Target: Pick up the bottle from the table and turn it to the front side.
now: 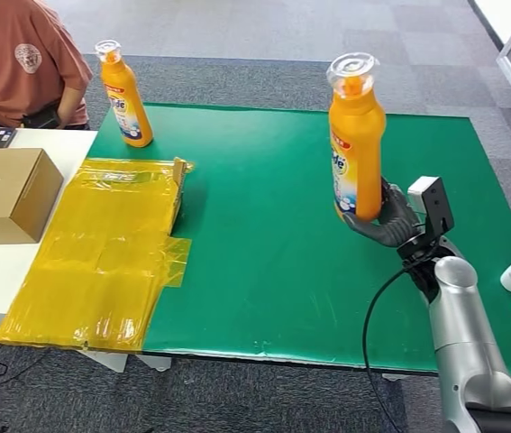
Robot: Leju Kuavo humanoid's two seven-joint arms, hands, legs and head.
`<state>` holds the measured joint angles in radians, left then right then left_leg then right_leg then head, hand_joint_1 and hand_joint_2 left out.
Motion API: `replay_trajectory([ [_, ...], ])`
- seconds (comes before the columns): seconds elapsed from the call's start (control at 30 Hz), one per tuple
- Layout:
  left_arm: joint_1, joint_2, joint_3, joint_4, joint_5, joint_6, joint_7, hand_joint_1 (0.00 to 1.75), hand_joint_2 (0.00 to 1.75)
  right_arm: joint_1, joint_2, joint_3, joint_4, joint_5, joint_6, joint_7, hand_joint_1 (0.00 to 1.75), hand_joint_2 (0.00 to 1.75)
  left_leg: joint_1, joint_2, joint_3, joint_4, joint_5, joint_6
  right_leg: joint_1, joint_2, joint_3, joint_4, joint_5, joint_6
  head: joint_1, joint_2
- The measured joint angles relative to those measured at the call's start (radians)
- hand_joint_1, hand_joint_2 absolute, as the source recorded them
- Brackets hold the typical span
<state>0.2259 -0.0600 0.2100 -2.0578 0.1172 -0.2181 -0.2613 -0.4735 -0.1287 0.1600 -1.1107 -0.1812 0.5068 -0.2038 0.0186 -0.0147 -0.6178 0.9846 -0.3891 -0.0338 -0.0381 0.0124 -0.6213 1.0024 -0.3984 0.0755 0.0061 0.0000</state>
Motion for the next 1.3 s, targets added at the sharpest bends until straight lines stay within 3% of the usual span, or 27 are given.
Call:
replay_trajectory([
  [0.23,-0.167,0.014,-0.108,0.119,-0.039,0.068,0.022,0.00,1.75,-0.024,0.087,0.032,-0.054,-0.063,0.005,0.005,1.75,1.75,0.000,0.000,-0.001,0.000,0.002,0.000,0.000,0.000,-0.001,0.000,0.002,0.000,0.000,0.000],
  [0.67,-0.499,0.031,-0.186,0.310,-0.039,0.149,0.075,0.00,1.75,0.012,0.125,0.226,-0.151,-0.011,0.047,-0.051,1.75,1.75,0.000,0.000,-0.002,0.000,0.003,0.000,0.000,0.000,-0.003,0.001,0.003,-0.001,0.000,0.000],
  [1.0,-0.613,0.037,-0.246,0.384,0.006,0.127,0.108,0.00,1.75,0.028,0.138,0.319,-0.145,0.028,0.024,-0.078,1.75,1.75,0.000,0.000,-0.004,0.000,0.003,0.000,0.000,0.000,-0.004,0.001,0.003,-0.001,0.000,0.000],
  [1.3,-0.600,0.049,-0.319,0.417,0.094,0.074,0.136,0.00,1.75,-0.005,0.141,0.318,-0.101,0.071,-0.036,-0.108,1.75,1.75,0.000,0.000,-0.004,0.000,0.003,0.000,0.000,0.000,-0.004,0.001,0.003,-0.001,0.000,0.000],
])
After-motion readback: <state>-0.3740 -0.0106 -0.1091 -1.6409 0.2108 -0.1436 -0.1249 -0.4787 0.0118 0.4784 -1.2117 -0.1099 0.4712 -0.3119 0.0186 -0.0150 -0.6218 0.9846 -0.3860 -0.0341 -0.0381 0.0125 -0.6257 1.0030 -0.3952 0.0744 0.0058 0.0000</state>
